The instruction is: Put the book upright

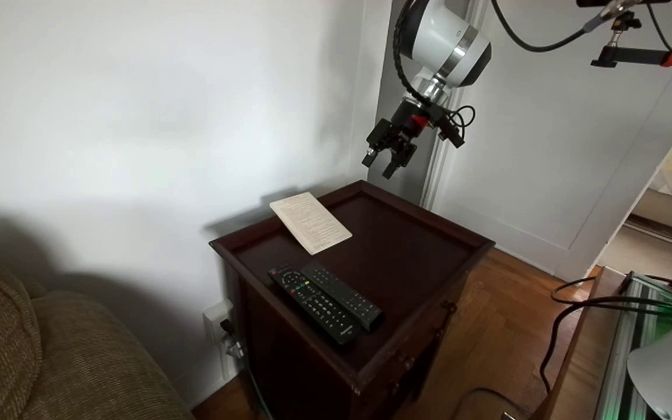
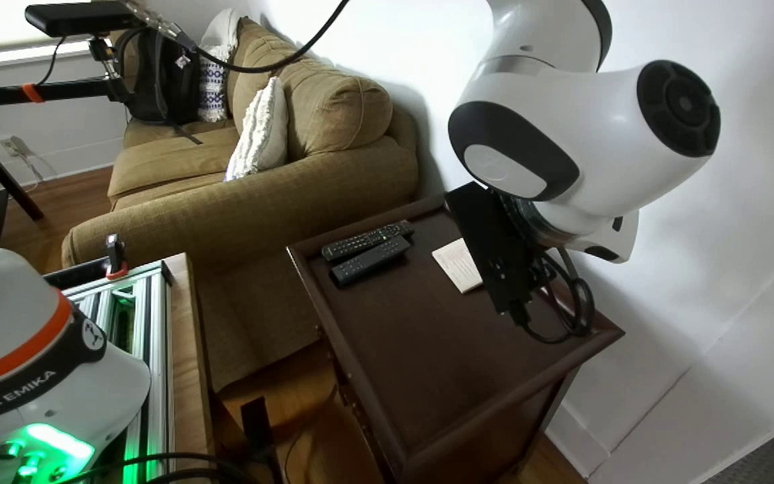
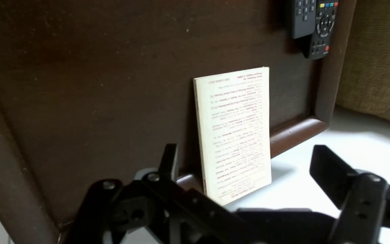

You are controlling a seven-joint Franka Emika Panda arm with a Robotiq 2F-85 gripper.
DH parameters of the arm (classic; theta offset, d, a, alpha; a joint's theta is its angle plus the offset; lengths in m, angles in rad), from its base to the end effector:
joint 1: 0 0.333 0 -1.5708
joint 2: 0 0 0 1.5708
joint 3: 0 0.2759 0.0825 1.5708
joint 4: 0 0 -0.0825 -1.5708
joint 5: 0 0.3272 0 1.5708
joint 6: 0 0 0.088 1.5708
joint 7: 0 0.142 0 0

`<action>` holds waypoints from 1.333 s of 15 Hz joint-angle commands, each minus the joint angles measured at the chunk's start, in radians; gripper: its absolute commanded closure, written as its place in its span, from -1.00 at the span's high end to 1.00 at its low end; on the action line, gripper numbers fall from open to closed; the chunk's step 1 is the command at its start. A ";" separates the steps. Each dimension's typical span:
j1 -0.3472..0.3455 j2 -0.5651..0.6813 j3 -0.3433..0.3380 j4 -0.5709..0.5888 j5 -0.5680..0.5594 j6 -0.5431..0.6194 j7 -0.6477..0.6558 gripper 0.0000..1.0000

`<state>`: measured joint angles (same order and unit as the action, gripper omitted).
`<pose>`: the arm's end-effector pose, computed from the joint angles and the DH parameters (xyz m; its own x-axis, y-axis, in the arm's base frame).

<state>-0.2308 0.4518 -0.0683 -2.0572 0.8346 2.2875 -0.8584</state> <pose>0.5096 -0.1199 0.1813 0.9903 -0.0964 0.0998 -0.0299 -0.8508 -0.5247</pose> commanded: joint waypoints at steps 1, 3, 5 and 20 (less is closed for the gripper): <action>-0.024 0.130 0.039 0.118 0.011 -0.003 -0.033 1.00; -0.018 0.188 0.049 0.170 -0.004 0.005 -0.015 1.00; -0.015 0.237 0.061 0.224 -0.011 0.027 -0.017 1.00; -0.052 0.513 0.170 0.484 -0.022 0.029 -0.070 1.00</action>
<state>-0.2437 0.9012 0.0629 -1.6384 0.8200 2.3291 -0.8981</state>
